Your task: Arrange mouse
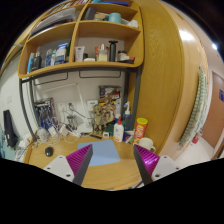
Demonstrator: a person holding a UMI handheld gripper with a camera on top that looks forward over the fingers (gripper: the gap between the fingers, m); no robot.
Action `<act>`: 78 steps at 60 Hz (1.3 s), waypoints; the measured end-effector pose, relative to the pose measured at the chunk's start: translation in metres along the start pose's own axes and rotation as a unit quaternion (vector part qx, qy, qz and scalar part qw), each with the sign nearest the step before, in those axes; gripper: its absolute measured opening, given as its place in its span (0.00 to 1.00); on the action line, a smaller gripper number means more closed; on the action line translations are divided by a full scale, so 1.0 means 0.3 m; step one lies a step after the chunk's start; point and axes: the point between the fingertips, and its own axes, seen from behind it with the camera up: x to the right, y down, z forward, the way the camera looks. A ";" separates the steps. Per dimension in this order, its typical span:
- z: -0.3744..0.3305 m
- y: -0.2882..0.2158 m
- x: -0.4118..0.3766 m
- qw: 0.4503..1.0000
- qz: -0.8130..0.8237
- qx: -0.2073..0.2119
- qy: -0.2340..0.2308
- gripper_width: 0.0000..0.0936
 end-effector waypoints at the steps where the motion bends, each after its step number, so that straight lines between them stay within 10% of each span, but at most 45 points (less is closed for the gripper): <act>1: -0.001 0.004 -0.003 1.000 -0.001 -0.002 -0.002 0.91; 23: 0.066 0.092 -0.157 0.997 -0.039 -0.021 -0.066 0.89; 51: 0.253 0.505 -1.140 0.961 -0.095 -0.088 -0.244 0.90; 78: 0.741 0.677 -1.552 0.958 -0.092 -0.155 -0.221 0.89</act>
